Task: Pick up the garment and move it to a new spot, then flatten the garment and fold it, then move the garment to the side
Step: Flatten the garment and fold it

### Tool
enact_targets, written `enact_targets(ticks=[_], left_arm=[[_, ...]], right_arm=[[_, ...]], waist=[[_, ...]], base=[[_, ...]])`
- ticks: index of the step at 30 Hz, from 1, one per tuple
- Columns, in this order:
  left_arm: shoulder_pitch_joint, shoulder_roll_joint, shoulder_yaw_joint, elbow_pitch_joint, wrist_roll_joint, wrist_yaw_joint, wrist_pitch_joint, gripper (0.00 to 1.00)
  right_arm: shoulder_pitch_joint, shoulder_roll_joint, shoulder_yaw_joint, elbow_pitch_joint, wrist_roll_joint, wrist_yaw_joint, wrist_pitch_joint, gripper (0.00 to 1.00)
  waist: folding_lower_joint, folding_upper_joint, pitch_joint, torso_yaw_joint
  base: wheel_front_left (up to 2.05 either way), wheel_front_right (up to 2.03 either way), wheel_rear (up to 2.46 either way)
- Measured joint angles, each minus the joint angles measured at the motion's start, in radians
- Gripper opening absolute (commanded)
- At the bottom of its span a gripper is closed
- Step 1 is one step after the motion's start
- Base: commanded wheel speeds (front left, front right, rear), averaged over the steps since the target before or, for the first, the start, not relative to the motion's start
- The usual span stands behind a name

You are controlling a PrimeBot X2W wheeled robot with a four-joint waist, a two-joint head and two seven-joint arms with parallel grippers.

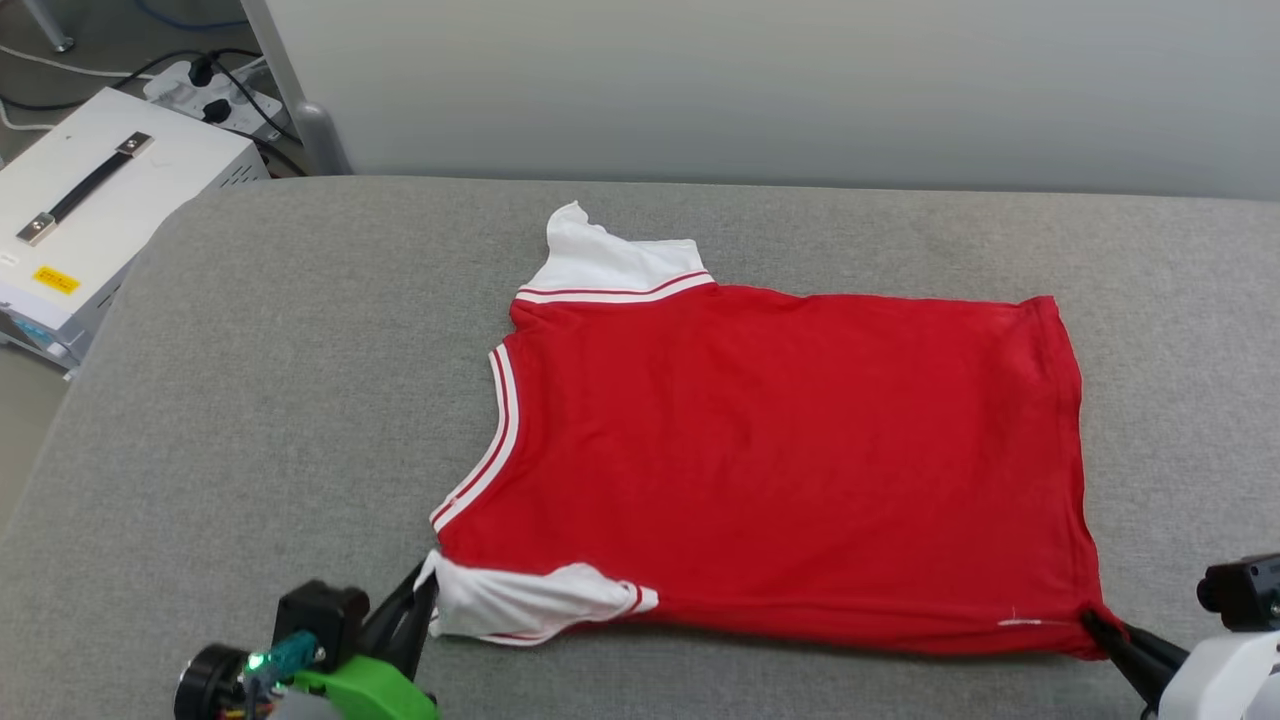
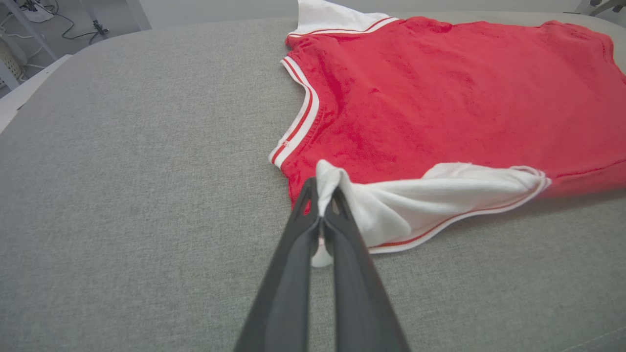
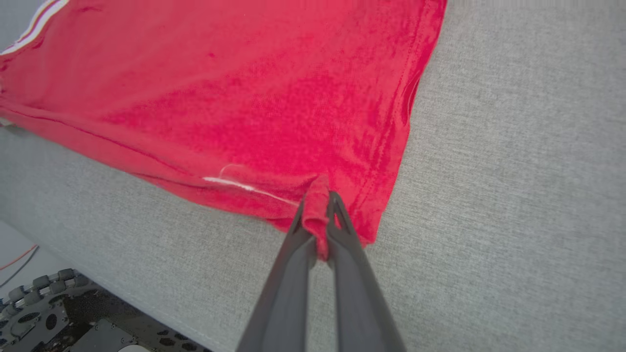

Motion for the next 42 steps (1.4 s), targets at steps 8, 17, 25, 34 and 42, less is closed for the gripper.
enact_targets(ticks=[8,17,25,34,42], left_arm=[[-0.214,-0.005,-0.018,0.085,0.049,-0.09,0.029,0.0],[-0.395,-0.041,-0.026,0.261,0.062,-0.175,0.022,0.0],[-0.478,-0.088,-0.043,0.434,0.07,-0.224,-0.02,0.0],[-0.515,-0.154,-0.08,0.621,0.068,-0.271,-0.073,0.0],[-0.532,-0.179,-0.079,0.7,0.073,-0.274,-0.112,1.0]], right_arm=[[-0.133,0.018,-0.007,-0.003,0.0,0.0,0.028,0.0],[-0.299,0.022,0.03,0.059,-0.001,0.0,0.035,0.0],[-0.424,0.047,0.088,0.184,-0.001,0.0,0.014,0.0],[-0.464,0.05,0.157,0.277,0.009,0.0,-0.023,0.0],[-0.462,0.045,0.146,0.308,0.011,0.0,-0.103,1.0]], waist=[[0.0,0.0,0.06,-0.017],[0.0001,0.0,0.15,-0.04],[0.0001,0.0,0.223,-0.057],[0.0001,0.0,0.251,-0.054],[0.0001,0.0,0.205,-0.045]], base=[[0.0,0.0,0.0],[0.0,0.0,0.0],[0.0,0.0,0.0],[0.0,0.0,0.0],[0.0,0.0,0.0]])
